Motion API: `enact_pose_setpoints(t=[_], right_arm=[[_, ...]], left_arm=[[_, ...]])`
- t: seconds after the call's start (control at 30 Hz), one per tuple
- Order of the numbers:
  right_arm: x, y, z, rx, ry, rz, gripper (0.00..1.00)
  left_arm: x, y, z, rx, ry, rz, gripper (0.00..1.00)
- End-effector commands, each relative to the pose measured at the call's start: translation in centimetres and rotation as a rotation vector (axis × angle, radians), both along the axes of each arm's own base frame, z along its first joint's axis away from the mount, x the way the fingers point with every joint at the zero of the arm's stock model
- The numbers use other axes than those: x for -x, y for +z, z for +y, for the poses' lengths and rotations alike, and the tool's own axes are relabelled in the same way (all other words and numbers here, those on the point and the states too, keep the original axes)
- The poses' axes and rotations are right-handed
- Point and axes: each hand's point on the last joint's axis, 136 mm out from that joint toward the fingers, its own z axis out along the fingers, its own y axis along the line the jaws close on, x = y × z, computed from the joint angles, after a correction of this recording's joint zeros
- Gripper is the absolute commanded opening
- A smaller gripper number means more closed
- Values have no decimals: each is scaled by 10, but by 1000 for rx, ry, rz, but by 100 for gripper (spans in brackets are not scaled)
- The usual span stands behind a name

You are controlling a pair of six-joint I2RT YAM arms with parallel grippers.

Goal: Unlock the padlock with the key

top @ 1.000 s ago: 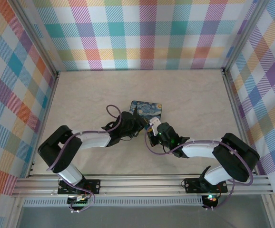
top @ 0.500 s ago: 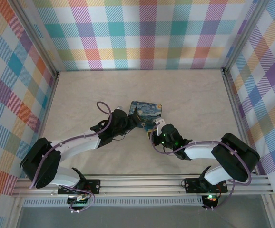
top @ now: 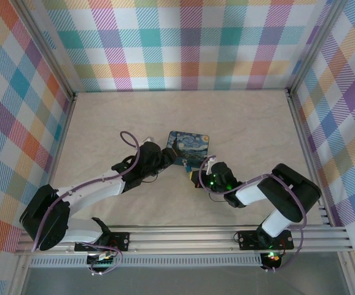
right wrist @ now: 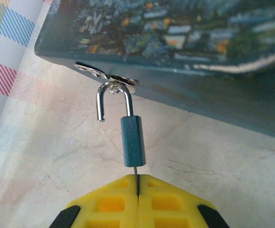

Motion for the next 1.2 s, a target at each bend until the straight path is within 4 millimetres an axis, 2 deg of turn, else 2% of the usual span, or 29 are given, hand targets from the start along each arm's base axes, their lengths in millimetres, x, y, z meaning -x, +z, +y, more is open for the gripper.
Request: enact_pose_setpoints(t=[0.0,0.17,0.43,0.73,1.0,1.1,1.17], right_arm=[[-3,6,2,-87,-34,37,0],[-5,1,1,-129,-46,83,0],[-4,-10,-11,-27,-50,105,15],[-3,1,-27,121,-30,27,30],[-6,38,-47,177,-33,-81,60],[-6,50,-57,177,-55,-91,72],[-5,56,-64,183,-69,-94,85]], left_arm=[[-1,3,10,-31,12,-18,57],[-1,1,11,-35,13,-12,60],[-6,0,21,-5,23,14,66],[-18,-1,31,61,16,43,66],[-40,9,39,65,0,35,68],[-49,15,40,56,-9,23,76],[-53,15,41,38,-7,25,84]])
